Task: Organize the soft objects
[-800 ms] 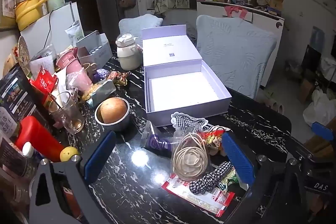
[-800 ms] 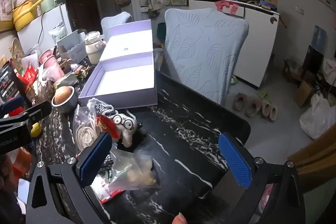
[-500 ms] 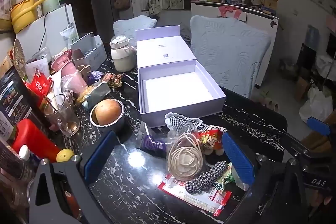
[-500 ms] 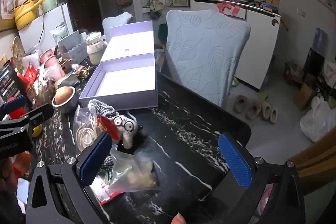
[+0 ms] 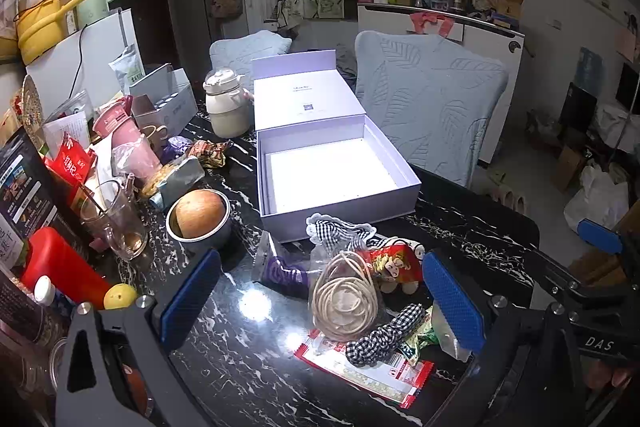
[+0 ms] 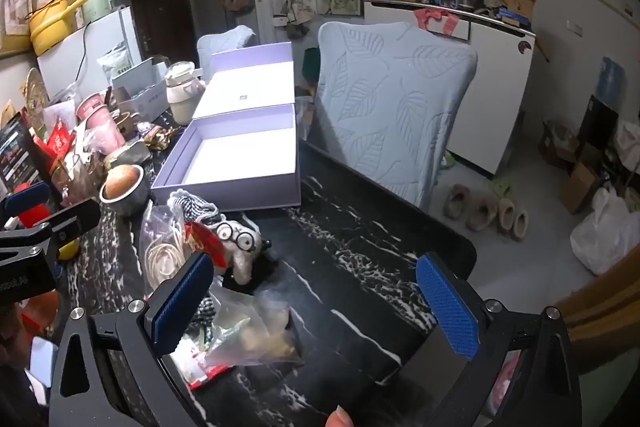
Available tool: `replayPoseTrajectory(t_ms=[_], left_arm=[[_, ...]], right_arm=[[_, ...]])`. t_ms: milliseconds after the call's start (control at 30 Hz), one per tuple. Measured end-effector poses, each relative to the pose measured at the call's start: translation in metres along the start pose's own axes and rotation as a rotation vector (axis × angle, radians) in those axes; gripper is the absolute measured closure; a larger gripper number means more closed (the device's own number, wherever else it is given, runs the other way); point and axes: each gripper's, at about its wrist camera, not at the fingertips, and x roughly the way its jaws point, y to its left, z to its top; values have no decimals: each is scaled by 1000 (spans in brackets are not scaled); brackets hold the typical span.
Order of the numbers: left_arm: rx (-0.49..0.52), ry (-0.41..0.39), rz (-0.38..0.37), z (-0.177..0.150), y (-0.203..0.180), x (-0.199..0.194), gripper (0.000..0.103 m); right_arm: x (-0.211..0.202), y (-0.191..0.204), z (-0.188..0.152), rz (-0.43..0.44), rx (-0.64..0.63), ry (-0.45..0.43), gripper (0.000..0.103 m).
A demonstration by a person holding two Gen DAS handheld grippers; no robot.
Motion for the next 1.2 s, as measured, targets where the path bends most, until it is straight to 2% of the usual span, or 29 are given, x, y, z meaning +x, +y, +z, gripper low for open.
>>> replayPoseTrajectory(t_ms=[1200], left_arm=[[11,-1,-17,-1,-5,-5,0]], right_arm=[[-8,-6,-4,7,-2,-10,0]])
